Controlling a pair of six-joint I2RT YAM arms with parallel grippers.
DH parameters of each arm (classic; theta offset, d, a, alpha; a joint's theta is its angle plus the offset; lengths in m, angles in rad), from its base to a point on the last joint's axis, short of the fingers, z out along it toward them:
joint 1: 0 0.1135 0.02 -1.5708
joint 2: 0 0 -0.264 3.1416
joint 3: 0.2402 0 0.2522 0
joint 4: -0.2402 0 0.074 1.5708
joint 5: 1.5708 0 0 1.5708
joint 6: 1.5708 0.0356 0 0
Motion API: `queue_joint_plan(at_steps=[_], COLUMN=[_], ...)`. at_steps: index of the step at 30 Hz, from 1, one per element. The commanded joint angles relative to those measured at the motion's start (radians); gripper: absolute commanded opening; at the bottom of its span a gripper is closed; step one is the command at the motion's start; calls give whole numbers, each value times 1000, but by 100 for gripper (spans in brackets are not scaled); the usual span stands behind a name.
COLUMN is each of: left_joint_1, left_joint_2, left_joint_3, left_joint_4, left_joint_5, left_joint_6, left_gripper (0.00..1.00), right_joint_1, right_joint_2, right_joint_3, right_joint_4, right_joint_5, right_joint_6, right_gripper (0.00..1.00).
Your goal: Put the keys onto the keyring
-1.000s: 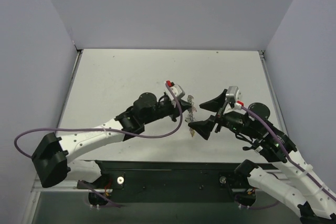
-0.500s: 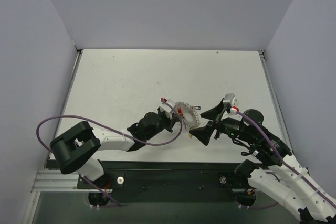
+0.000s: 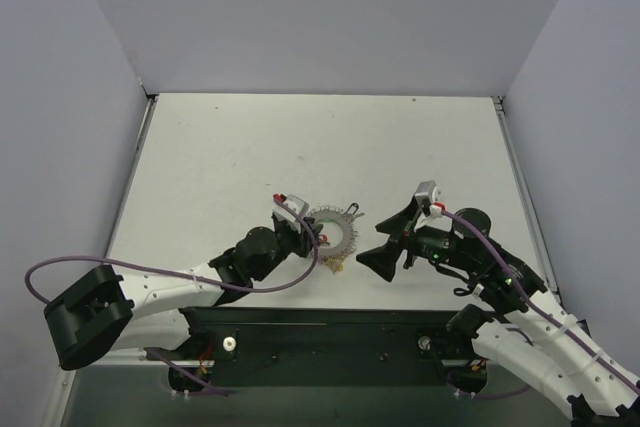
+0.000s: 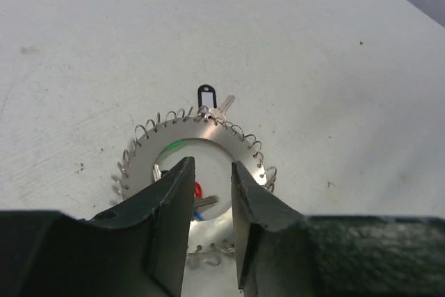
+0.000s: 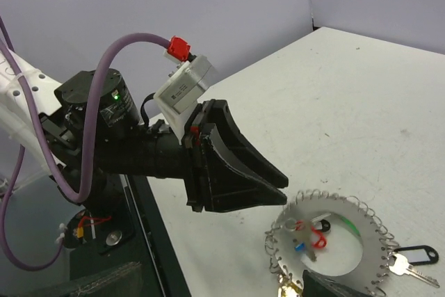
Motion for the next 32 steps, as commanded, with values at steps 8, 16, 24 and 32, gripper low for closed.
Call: queue_joint_plan(at_steps=[8, 16, 24, 32], left_joint_1=[-11, -11, -9, -11], left_joint_2=[-182, -234, -228, -180], left_joint_3=[72, 247, 263, 261], left_joint_4=[-283, -545, -619, -570], left_joint_5=[-1, -8, -96, -140], left_joint_6=[-49, -115, -135, -74], left_gripper=[88, 89, 90, 91], right_joint_1=[-9, -9, -16, -102], right_joint_2=[-10, 7, 10, 30], right_joint_3=[-13, -14, -36, -54], right_joint_4=[61, 61, 53, 43], right_joint_5=[2, 140, 414, 744], right_joint_6=[23, 63, 112, 143], right_gripper=[100, 100, 100, 100])
